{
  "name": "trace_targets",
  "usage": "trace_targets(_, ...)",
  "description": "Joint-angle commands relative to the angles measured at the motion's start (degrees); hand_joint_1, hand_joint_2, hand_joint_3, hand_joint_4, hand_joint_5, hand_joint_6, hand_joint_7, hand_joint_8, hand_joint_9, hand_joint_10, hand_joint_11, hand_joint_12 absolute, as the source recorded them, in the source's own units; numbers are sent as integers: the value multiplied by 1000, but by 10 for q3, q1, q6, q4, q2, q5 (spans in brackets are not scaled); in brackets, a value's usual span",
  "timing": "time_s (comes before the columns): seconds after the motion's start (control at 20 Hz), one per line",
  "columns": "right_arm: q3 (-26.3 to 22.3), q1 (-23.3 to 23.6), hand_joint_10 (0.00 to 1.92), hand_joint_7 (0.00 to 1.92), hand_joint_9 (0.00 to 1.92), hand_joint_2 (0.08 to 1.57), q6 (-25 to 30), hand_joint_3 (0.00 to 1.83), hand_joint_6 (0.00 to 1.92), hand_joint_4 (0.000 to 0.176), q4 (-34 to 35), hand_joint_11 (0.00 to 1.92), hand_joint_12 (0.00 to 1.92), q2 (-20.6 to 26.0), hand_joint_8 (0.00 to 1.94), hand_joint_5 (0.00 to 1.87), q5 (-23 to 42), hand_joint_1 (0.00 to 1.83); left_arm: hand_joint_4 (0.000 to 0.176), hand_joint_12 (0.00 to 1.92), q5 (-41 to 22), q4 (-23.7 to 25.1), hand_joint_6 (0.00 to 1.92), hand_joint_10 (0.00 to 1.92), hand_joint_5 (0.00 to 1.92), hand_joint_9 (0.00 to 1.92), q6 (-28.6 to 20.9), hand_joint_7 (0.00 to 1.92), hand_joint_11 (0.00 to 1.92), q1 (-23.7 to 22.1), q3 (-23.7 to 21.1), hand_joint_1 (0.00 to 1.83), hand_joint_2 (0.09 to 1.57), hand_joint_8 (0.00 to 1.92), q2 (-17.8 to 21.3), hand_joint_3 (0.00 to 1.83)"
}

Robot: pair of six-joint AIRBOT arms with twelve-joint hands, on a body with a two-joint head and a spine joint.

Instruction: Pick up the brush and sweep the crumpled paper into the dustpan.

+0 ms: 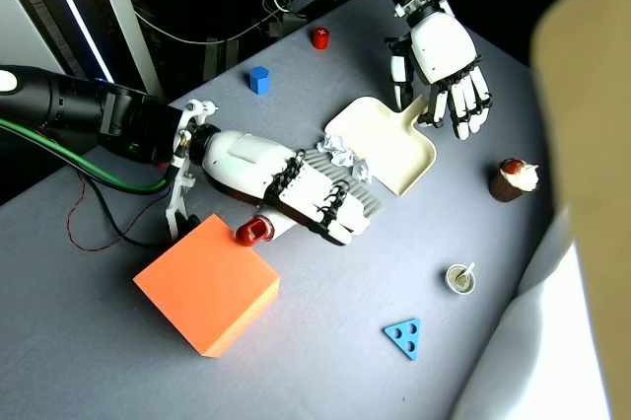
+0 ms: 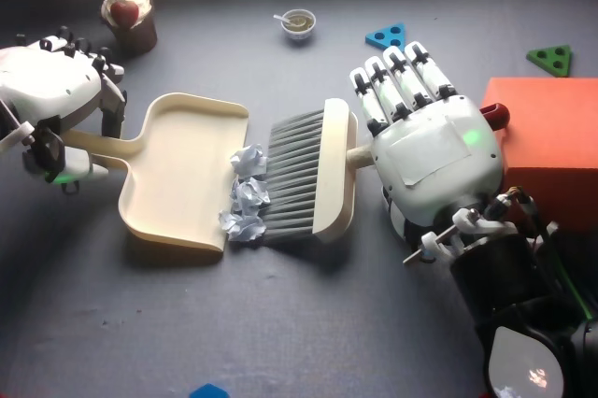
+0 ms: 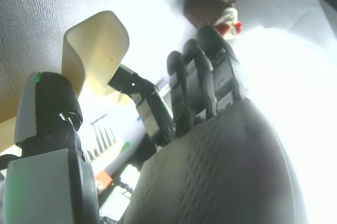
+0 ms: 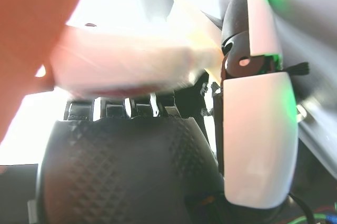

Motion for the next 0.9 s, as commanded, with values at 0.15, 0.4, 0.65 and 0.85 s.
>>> trace_targets(0.15, 6, -2, 11, 154, 170, 1025, 1, 7, 13, 0, -43, 214, 10, 0, 10, 177, -46, 940, 0, 595, -59, 9, 1100, 4, 905, 219, 0, 308, 0, -10, 3, 1057, 1158, 2, 3, 0)
trace_targets(0.4, 8, -5, 177, 985, 977, 1056, 4, 4, 684, 0, -49, 744, 643, 1, 101, 965, -46, 1146, 7, 666, -58, 11, 1084, 9, 916, 229, 0, 317, 0, -15, 3, 1057, 1153, 3, 3, 0)
trace_targets(0.65, 8, -7, 1920, 1173, 1332, 1056, 4, 3, 1306, 0, -64, 1469, 1920, 7, 1939, 1138, -42, 1260, 0, 640, -57, 11, 1080, 3, 917, 233, 0, 309, 0, -15, 3, 1071, 1151, 0, 4, 0)
trace_targets(0.85, -8, -7, 1921, 1251, 1489, 1120, -4, 9, 1917, 0, -107, 1641, 1921, 30, 1941, 1151, -33, 1333, 0, 673, -59, 11, 1087, 7, 913, 251, 0, 313, 0, -15, 3, 1064, 1153, 3, 3, 0)
